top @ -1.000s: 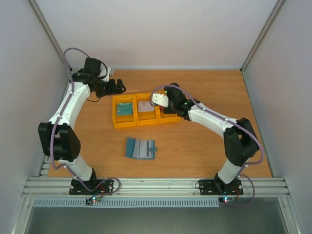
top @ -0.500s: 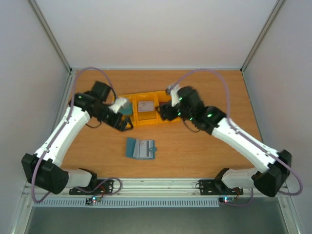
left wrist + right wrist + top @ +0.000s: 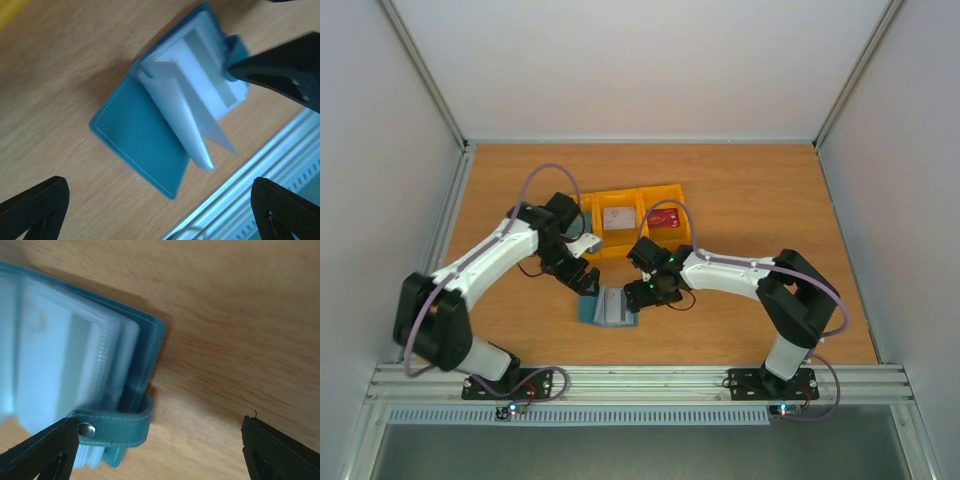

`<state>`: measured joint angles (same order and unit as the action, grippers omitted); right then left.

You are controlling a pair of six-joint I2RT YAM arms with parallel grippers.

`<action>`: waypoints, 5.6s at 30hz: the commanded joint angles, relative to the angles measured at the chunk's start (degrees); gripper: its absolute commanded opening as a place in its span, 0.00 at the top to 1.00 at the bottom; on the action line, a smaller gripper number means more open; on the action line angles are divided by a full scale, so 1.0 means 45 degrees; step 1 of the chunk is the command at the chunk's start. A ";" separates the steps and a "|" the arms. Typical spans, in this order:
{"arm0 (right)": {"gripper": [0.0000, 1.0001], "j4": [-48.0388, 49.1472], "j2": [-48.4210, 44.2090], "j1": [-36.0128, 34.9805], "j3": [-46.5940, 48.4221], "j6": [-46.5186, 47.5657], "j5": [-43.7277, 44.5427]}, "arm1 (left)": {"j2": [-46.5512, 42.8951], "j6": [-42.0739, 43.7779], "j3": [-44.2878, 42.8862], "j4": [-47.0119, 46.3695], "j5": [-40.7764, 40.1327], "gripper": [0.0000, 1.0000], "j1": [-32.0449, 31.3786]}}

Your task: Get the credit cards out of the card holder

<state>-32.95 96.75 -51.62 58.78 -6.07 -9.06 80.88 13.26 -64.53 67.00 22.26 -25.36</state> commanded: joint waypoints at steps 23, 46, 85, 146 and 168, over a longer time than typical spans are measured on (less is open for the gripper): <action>0.29 0.0280 0.0930 0.0337 0.0302 -0.0467 -0.1983 | 0.2982 -0.7891 0.2465 -0.5022 0.2681 0.24 -0.1375; 0.12 -0.0376 -1.0013 0.3973 0.0536 0.6344 -0.6150 | -0.4188 -0.2137 0.1487 -0.7822 0.5905 1.00 -0.1375; 0.02 -0.0581 -0.5787 -0.3120 0.5375 0.7736 0.5717 | -0.8659 -0.7463 0.5415 -1.6545 0.2202 1.00 -0.1755; 0.99 -0.2863 -0.6660 0.1670 0.5466 0.7933 -0.5983 | -0.8342 -0.8112 0.6003 -1.8146 0.4279 1.00 -0.2000; 0.59 -0.2875 -0.6400 0.3063 0.5765 0.7353 -0.6158 | -0.8676 -0.8404 0.6327 -1.7622 0.2960 1.00 -0.2001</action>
<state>-45.63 69.38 -40.42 83.61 29.69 -40.82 42.54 -22.35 -35.79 -10.44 42.46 -34.59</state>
